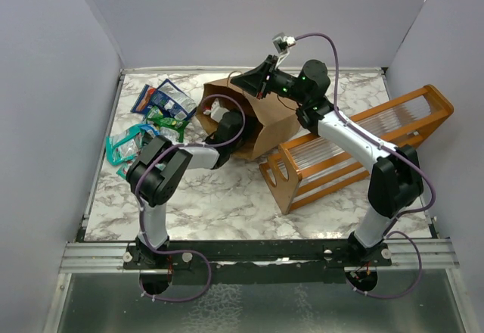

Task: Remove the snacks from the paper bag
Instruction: Adjust the paper bag at the center of the board.

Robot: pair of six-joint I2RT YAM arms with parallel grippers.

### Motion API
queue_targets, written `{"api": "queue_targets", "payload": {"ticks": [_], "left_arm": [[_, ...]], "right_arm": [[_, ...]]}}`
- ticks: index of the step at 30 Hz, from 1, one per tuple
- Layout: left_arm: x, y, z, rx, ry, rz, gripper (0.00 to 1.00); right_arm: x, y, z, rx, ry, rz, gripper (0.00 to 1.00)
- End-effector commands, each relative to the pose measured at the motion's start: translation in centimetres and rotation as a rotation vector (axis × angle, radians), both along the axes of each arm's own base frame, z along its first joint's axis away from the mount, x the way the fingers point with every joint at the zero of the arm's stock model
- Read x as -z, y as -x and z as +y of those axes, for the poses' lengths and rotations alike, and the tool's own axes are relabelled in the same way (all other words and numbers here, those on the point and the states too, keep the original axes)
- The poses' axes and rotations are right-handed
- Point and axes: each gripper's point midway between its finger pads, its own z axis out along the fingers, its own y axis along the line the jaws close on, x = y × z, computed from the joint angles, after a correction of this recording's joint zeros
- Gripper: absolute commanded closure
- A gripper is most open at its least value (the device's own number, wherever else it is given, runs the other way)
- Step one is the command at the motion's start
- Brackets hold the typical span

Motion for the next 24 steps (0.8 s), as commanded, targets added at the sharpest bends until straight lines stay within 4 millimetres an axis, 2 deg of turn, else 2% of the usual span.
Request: {"api": "queue_targets", "payload": {"ticks": [1, 4, 8, 14, 17, 18, 19, 24], "left_arm": [[-1.4, 0.8, 0.7, -0.03, -0.045, -0.027, 0.68], [-1.4, 1.9, 0.3, 0.015, -0.017, -0.03, 0.68], [-1.0, 3.2, 1.2, 0.013, 0.002, -0.032, 0.68], [-1.4, 4.3, 2.4, -0.02, -0.004, -0.033, 0.68], [-1.6, 5.1, 2.9, -0.044, 0.007, -0.039, 0.68], [-1.3, 5.3, 2.8, -0.047, -0.001, -0.034, 0.68], [-2.5, 5.6, 2.8, -0.053, 0.013, -0.052, 0.68], [-2.2, 7.3, 1.7, -0.056, 0.019, -0.037, 0.68]], "right_arm": [[-1.4, 1.1, -0.3, -0.006, 0.017, -0.073, 0.98], [-0.8, 1.3, -0.1, -0.038, 0.047, -0.116, 0.98], [0.1, 2.5, 0.6, -0.173, 0.072, -0.172, 0.98], [0.6, 6.1, 1.4, -0.485, 0.086, -0.257, 0.98], [0.7, 7.4, 1.3, -0.559, 0.095, -0.269, 0.98], [0.7, 7.9, 1.2, -0.581, 0.098, -0.273, 0.98], [0.7, 8.5, 1.2, -0.613, 0.101, -0.278, 0.98], [0.7, 12.2, 1.4, -0.774, 0.093, -0.285, 0.98]]}}
